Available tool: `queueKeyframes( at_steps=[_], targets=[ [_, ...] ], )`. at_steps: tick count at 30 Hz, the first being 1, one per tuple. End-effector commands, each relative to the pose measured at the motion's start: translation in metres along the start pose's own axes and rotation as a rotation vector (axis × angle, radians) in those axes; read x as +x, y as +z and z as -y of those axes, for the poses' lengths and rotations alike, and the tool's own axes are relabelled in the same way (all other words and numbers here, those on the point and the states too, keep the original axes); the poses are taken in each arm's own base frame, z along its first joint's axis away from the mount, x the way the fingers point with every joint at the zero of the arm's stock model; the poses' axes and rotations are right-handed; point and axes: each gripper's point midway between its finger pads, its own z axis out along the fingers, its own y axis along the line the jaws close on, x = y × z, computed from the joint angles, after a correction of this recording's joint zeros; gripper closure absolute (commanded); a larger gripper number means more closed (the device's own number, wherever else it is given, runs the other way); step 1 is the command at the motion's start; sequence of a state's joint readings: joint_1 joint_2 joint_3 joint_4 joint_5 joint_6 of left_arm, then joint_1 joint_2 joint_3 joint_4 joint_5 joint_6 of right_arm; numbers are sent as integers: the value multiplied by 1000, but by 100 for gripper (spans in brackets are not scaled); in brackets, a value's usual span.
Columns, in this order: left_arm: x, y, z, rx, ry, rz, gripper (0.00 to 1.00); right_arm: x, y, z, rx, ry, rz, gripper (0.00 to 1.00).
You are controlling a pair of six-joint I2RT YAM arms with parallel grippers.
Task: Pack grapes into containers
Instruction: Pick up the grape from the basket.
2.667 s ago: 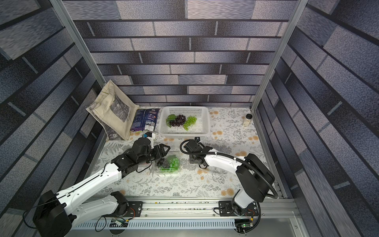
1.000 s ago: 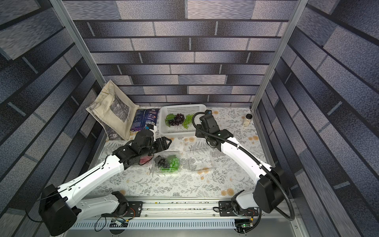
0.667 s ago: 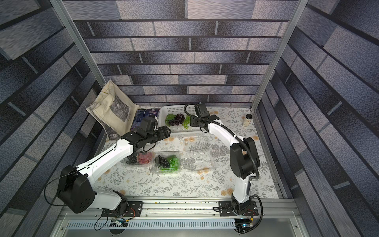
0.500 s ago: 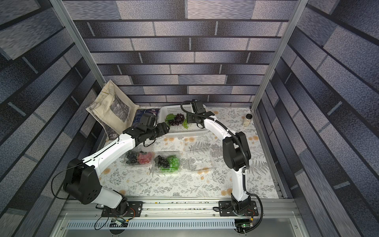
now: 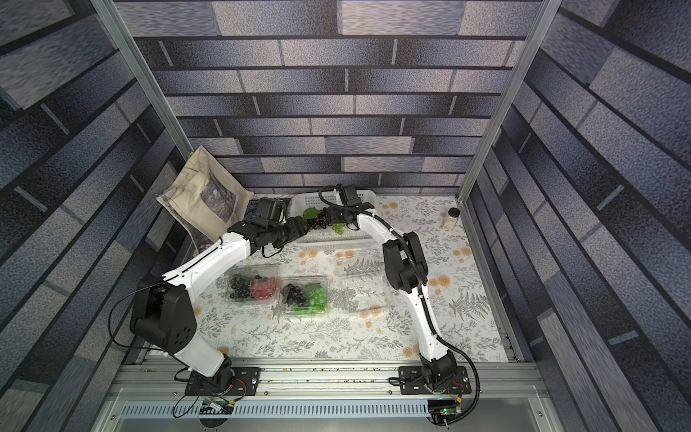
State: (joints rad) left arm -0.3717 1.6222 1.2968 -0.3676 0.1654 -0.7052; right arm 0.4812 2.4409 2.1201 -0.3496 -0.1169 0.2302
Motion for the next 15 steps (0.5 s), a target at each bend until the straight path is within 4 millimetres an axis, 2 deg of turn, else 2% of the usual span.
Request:
queueKeyframes(
  at_steps=[1,10,15],
  targets=[
    [-6,-2,7,27,21,-6,19,-6,5,-1,-16,-5,-1,45],
    [-7,4,2,37,1,-19,19,-4,21,2,-15,1,-16,47],
    [-7,3,2,43,-2,-20,19,-2,29,6,-7,7,-23,54]
  ],
)
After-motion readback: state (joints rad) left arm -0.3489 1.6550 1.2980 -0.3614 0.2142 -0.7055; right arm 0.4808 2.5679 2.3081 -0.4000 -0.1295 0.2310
